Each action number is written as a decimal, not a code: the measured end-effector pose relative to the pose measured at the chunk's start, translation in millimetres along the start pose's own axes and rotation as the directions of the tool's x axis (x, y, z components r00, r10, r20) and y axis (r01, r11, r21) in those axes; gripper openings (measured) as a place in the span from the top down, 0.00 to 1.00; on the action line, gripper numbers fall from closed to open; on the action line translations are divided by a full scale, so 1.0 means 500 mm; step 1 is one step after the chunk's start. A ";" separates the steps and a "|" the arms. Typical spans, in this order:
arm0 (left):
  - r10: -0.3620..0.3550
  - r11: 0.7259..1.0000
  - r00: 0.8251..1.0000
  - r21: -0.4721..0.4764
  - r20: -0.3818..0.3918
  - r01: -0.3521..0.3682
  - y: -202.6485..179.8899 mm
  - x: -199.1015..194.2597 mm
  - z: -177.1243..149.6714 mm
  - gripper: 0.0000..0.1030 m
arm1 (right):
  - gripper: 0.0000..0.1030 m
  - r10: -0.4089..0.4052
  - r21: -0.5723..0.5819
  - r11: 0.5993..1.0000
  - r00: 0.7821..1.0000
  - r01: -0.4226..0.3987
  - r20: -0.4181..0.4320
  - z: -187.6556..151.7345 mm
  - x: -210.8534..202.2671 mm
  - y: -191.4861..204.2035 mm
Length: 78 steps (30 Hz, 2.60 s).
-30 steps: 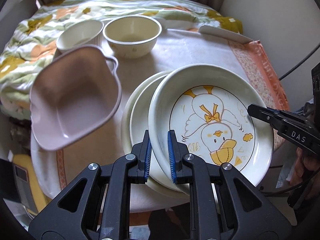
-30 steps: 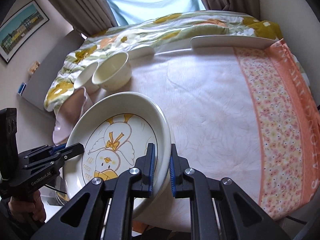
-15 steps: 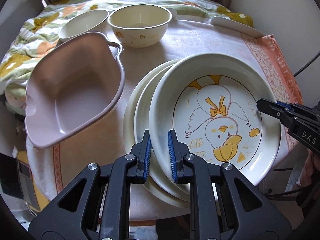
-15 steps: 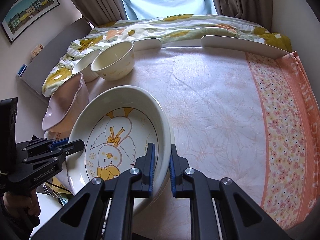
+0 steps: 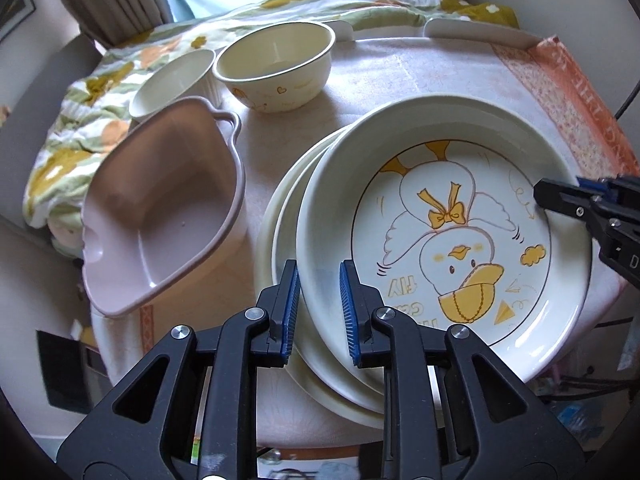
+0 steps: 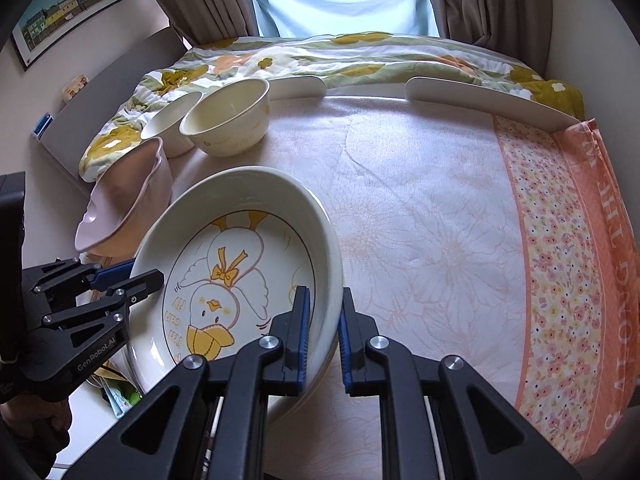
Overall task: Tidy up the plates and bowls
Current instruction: 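Lower the duck plate onto the white plate with both grippers, then open both grippers and move them toward the pink dish and bowls, then grasp the rim of the pink handled dish with both grippers and lift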
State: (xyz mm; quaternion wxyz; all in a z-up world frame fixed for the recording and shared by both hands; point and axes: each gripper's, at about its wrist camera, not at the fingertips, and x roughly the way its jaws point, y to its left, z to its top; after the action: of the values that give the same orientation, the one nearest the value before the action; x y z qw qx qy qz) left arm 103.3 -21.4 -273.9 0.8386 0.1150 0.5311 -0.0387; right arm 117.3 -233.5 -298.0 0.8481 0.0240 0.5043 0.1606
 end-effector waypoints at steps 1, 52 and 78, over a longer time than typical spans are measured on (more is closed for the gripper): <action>0.035 0.999 0.999 0.026 0.009 -0.035 -0.009 -0.002 0.000 0.83 | 0.88 -0.008 -0.007 1.000 1.000 0.008 -0.001 0.000 0.000 0.001; -0.028 0.819 0.972 -0.552 0.233 0.156 0.390 -0.196 -0.066 0.03 | 0.00 0.241 -0.180 0.958 0.967 -0.223 0.083 0.207 -0.072 0.151; -0.284 0.786 0.954 -0.548 0.091 0.286 0.469 0.117 -0.032 0.90 | 0.83 0.231 -0.073 0.967 0.959 -0.245 -0.161 0.208 0.235 0.284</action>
State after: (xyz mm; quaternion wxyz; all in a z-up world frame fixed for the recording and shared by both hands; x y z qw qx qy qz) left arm 158.4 213.4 -297.2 0.8211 -0.2148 0.5288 -0.0093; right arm 223.7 -51.4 -318.0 0.7820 0.0330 0.5528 0.2860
